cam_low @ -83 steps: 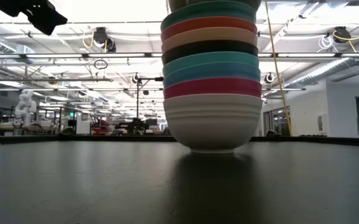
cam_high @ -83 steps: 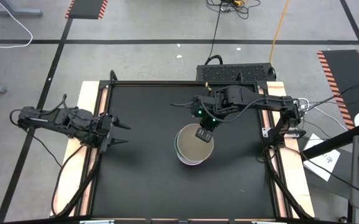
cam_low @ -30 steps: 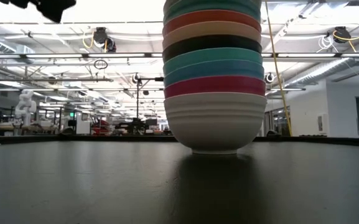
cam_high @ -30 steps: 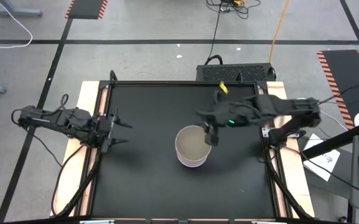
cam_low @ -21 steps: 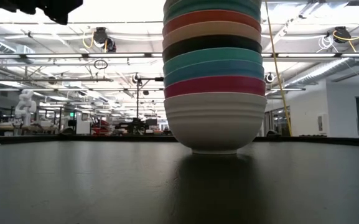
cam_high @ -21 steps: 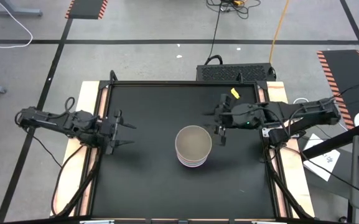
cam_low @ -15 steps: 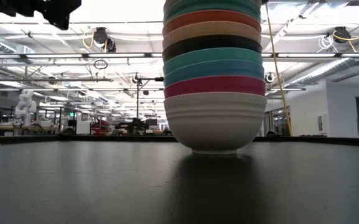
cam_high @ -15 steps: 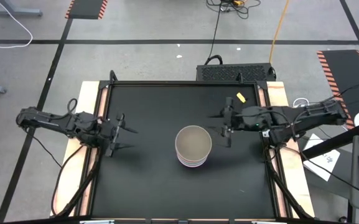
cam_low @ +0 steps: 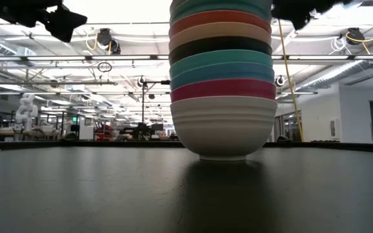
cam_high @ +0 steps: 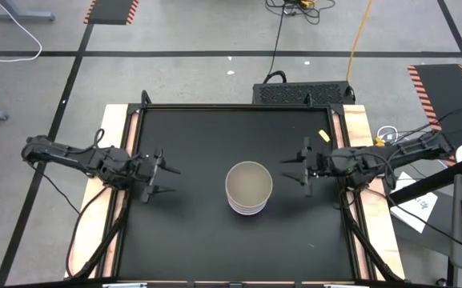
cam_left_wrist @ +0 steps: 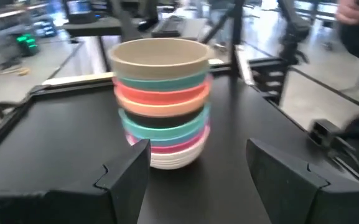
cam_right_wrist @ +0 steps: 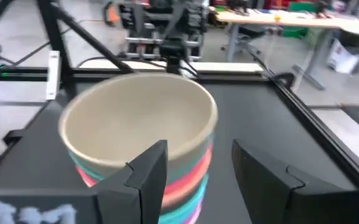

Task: Nest bowls inside each other
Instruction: Return to Home Position

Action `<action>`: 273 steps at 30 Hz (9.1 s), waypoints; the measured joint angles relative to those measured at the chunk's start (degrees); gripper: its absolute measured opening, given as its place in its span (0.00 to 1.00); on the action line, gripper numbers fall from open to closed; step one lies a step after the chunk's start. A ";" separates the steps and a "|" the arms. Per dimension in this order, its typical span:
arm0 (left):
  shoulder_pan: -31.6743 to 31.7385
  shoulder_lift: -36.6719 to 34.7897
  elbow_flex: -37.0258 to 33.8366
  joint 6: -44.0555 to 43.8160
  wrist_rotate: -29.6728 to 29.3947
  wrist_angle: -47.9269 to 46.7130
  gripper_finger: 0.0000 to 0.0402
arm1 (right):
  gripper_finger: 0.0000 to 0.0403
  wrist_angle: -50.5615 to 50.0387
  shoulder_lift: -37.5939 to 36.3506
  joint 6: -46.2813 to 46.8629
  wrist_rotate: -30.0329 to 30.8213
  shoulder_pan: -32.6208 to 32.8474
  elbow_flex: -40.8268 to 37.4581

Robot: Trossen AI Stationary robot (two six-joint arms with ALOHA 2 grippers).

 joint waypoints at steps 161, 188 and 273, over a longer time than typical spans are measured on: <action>33.24 -9.57 -3.49 6.97 23.86 4.98 0.00 | 0.00 53.60 2.59 3.38 -20.16 -32.55 -38.78; 29.49 -19.96 -17.42 5.31 31.28 0.79 0.00 | 0.00 48.41 -0.22 4.30 -24.62 -32.68 -39.50; 17.03 -24.04 -18.08 3.14 5.84 -7.55 0.04 | 0.00 9.11 -43.96 3.58 -26.36 -32.58 -39.48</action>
